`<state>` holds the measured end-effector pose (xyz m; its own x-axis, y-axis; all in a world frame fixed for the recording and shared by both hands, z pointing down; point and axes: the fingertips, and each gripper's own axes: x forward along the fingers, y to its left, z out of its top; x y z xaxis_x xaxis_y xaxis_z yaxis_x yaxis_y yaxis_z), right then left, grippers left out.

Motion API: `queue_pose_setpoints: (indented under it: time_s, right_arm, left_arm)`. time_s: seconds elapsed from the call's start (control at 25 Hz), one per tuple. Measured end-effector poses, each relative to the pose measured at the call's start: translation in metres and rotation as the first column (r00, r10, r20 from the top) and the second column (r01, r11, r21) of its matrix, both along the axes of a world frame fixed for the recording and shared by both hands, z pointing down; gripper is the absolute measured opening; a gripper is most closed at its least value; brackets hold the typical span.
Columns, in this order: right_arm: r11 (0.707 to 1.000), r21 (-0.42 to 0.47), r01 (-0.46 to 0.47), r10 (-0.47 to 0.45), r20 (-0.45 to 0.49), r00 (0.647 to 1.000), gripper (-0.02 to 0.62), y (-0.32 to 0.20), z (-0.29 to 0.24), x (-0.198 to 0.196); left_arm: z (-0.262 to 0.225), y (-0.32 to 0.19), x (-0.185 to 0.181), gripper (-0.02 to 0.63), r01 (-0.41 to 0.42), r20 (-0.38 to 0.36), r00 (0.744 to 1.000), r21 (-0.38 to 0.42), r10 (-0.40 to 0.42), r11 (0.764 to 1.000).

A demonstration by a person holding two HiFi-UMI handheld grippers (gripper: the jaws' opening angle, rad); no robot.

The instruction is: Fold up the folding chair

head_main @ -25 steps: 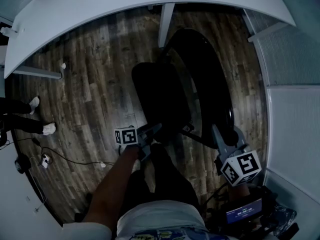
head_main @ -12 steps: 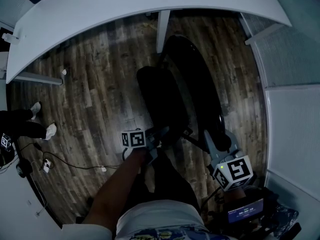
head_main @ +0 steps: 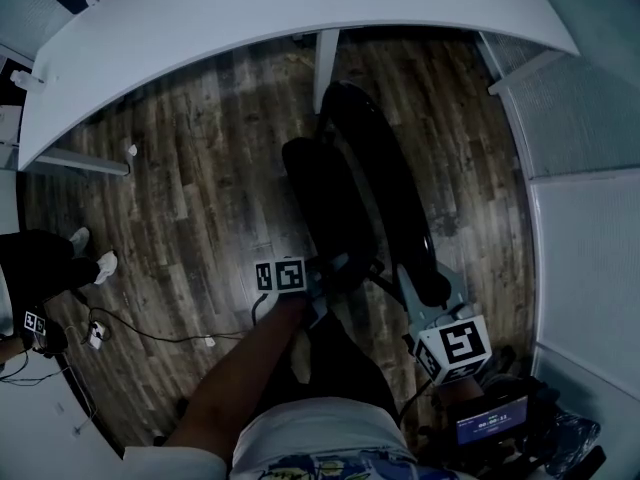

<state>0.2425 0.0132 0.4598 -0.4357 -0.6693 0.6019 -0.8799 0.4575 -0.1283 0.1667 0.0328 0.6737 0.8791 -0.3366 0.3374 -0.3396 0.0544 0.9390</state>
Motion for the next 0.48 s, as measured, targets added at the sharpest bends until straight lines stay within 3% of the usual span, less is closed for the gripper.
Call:
queue_pose_setpoints:
  time_s: [0.48]
  right_arm:
    - [1.000,0.012,0.015,-0.015,-0.010,1.000,0.077,0.002,-0.004,-0.004]
  left_arm:
    - [-0.006,-0.007,0.026,0.126,0.002,0.073,0.997,-0.042,0.001,0.999]
